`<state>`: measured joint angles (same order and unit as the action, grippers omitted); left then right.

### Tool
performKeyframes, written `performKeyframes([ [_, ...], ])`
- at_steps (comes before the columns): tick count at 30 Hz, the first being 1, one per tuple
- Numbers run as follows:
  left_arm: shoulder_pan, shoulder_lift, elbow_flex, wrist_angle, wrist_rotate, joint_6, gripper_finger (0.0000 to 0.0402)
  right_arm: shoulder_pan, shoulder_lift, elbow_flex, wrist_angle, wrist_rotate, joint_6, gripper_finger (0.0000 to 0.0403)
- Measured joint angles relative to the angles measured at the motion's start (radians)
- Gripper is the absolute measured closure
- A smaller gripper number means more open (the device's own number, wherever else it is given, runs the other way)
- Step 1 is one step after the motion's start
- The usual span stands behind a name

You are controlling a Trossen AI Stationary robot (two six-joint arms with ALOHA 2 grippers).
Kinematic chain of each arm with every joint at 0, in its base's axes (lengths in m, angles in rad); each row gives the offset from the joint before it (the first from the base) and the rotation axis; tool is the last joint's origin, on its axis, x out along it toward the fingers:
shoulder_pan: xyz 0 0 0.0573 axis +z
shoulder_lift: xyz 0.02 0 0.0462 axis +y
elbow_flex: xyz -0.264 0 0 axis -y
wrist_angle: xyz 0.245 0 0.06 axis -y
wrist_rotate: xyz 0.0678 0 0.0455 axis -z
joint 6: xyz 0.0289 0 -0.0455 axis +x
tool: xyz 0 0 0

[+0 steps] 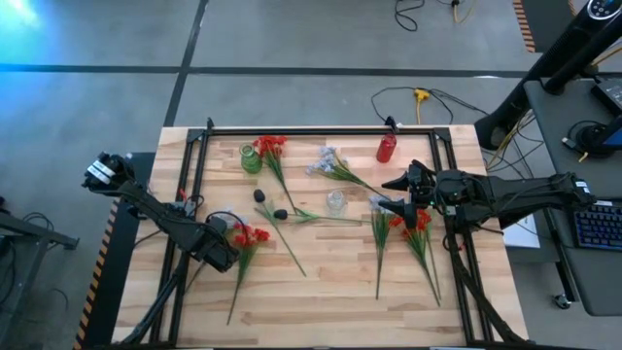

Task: Sort flowers into vase by color
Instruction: Put the left white flower into the green vase

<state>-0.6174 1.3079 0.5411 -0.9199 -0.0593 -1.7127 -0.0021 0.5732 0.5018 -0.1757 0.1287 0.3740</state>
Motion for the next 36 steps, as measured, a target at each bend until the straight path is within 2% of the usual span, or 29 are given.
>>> performKeyframes([
  [6, 0.0, 0.0, 0.019, -0.004, -0.003, -0.001, 0.0392, 0.0, 0.0, 0.0, 0.0, 0.0, 0.0, 0.0087],
  [10, 0.0, 0.0, 0.076, -0.028, -0.049, 0.025, 0.0397, 0.0, 0.0, 0.0, 0.0, 0.0, 0.0, 0.0087],
  [17, 0.0, 0.0, 0.273, -0.299, -0.125, 0.044, 0.0398, 0.0, 0.0, 0.0, 0.0, 0.0, -0.004, 0.0087],
  [20, 0.0, 0.0, 0.382, -0.393, -0.23, 0.082, 0.0398, 0.0, 0.0, 0.0, 0.0, 0.0, -0.008, 0.0087],
  [27, 0.0, -0.012, 0.602, -0.412, -0.535, 0.298, 0.0399, 0.0, 0.0, 0.0, 0.0, 0.0, -0.023, 0.0087],
  [33, 0.013, -0.021, 0.717, -0.406, -0.798, 0.499, 0.0399, 0.0, 0.0, 0.0, 0.0, -0.002, -0.034, 0.0087],
  [36, 0.03, -0.022, 0.753, -0.385, -0.868, 0.621, 0.0399, 0.0, 0.0, 0.0, 0.0, -0.005, -0.037, 0.0087],
])
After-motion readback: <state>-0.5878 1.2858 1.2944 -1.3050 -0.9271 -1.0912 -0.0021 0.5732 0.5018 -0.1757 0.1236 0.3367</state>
